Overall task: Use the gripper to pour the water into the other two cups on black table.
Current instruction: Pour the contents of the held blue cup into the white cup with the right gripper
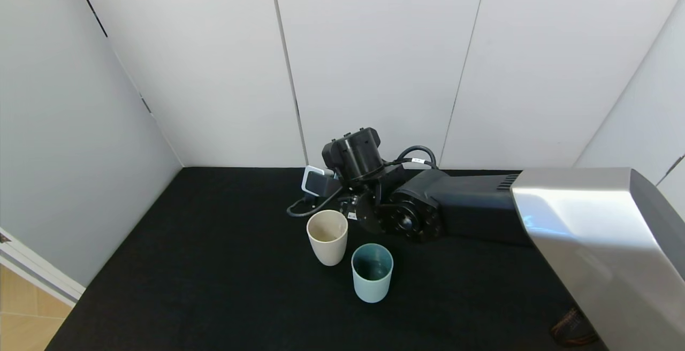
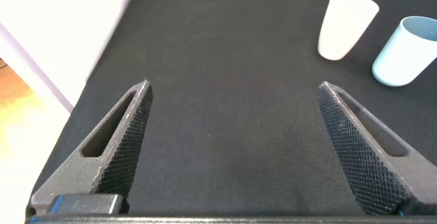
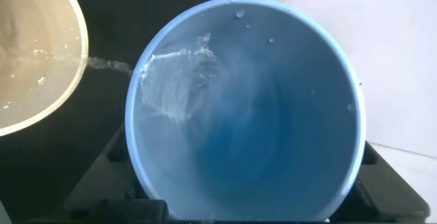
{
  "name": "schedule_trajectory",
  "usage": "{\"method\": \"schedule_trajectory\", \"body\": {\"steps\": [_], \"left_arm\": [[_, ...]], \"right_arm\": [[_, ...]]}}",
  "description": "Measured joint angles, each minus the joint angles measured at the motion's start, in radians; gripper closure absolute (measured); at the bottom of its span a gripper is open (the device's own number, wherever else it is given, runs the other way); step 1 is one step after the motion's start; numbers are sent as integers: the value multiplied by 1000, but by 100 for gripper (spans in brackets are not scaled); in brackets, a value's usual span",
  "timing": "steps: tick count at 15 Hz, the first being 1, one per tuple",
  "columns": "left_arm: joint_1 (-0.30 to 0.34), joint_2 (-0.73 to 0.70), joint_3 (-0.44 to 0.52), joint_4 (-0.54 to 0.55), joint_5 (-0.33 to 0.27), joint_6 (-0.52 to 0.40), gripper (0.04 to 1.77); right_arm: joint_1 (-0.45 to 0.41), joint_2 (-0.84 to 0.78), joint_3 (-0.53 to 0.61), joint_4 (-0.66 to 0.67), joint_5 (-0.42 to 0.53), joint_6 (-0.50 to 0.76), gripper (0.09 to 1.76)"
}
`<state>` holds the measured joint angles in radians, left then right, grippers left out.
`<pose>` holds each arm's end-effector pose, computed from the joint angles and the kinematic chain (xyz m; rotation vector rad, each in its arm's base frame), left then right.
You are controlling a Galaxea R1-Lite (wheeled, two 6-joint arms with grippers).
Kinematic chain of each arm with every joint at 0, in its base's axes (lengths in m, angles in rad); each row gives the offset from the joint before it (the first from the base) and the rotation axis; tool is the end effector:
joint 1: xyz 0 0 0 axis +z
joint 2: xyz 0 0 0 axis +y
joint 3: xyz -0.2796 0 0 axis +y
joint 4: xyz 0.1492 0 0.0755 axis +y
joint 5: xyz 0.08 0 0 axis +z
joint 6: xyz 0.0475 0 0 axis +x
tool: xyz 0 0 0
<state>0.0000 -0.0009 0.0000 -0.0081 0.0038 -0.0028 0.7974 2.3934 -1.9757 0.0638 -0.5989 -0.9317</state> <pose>-0.0030 0.0002 0.0765 -0.0028 -0.0090 0.0038 0.3528 0.3230 0.1435 -1.2273 0.2578 0.3611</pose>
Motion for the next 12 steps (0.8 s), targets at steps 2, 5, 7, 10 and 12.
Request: {"method": "schedule_trajectory", "body": {"steps": [2,5,7,10,12], "left_arm": [[0,0,0,0,0,0,9],[0,0,0,0,0,0,9],[0,0,0,0,0,0,9],[0,0,0,0,0,0,9],[0,0,0,0,0,0,9]], "right_arm": [[0,0,0,0,0,-12,53],[2,0,0,-1,-30,-41,53],[7,0,0,-2,-36,-51,53],[13,-1,0,-3,-37,-64,53],[20,-2,0,-3,-37,-71,53]]}}
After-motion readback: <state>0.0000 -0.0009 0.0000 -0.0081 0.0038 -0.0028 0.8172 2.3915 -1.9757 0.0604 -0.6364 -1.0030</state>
